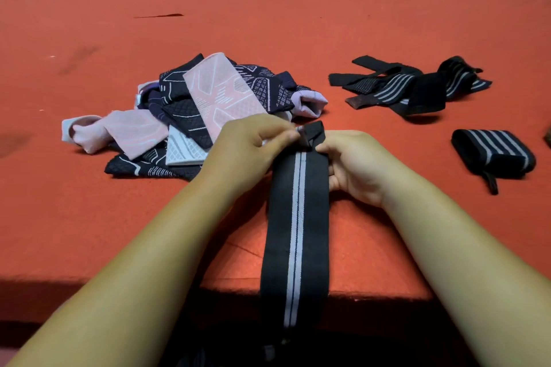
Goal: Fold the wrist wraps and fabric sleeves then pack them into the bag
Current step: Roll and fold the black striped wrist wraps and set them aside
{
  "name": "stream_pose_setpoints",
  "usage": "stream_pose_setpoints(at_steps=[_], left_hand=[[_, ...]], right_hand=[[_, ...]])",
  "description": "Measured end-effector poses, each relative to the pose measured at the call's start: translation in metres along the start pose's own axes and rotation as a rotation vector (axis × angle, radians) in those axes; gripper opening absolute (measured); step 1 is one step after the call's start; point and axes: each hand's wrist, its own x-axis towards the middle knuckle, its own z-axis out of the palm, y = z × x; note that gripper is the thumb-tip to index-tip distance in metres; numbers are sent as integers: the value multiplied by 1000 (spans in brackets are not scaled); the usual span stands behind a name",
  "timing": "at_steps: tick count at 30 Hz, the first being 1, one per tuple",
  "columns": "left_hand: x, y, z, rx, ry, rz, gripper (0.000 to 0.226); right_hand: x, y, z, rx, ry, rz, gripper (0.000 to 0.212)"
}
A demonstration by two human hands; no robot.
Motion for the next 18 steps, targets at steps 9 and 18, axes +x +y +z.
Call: stream_pose_setpoints(at_steps=[9,18], left_hand=[[14,6,-1,-365,344,-412,24],[-2,8,1,-138,81,-138,12]], right_hand=[[-2,5,7,-319,-88,26,39],[3,4,5,-71,-55,58,38]])
